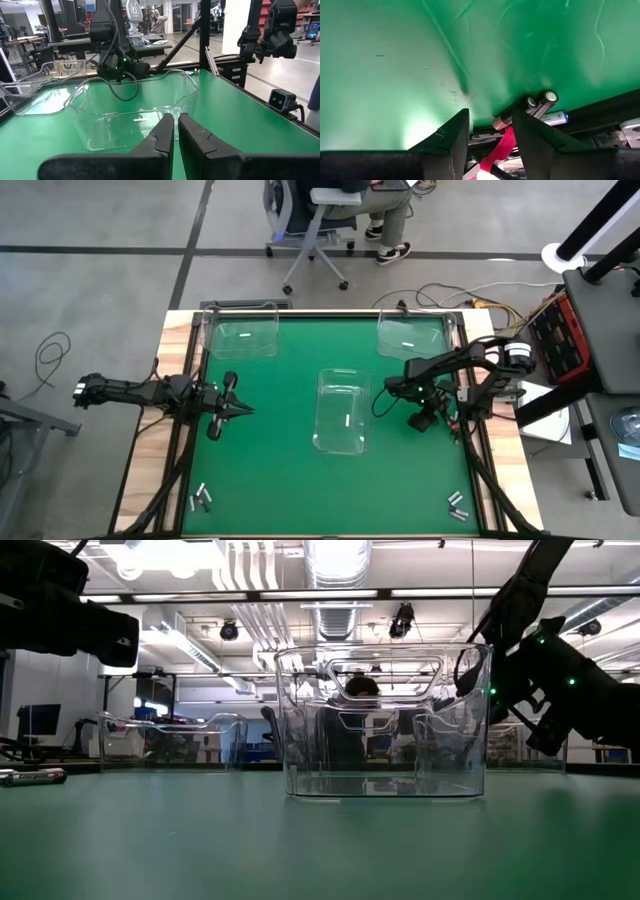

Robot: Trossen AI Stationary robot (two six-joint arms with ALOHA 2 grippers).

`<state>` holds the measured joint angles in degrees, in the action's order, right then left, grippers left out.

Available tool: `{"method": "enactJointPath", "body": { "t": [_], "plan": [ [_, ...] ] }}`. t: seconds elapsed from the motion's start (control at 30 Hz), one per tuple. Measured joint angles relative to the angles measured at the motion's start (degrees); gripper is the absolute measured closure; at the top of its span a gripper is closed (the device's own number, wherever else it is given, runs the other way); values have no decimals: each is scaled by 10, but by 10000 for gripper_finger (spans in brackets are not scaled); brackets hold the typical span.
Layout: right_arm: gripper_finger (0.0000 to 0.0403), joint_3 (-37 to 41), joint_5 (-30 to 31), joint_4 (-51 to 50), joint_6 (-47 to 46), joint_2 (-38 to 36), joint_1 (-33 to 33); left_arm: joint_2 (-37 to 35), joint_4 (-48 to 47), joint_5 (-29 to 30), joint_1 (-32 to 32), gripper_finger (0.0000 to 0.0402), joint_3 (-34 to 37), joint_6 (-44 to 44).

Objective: Sort batteries
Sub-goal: Put the black battery into the top right transparent bin

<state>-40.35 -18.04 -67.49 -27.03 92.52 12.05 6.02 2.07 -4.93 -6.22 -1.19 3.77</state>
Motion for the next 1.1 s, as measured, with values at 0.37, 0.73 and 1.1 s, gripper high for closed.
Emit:
{"method": "enactJointPath", "body": {
  "t": [0.37, 0.73, 1.1],
  "plan": [
    [246, 1, -2, -36, -15, -21, 7, 0, 0, 0, 0, 394, 0, 0],
    [268, 35, -14, 29, 29, 13, 34, 0, 0, 0, 0, 394, 0, 0],
    [334, 35, -14, 47, 50, 13, 34, 0, 0, 0, 0, 394, 0, 0]
  ]
}}
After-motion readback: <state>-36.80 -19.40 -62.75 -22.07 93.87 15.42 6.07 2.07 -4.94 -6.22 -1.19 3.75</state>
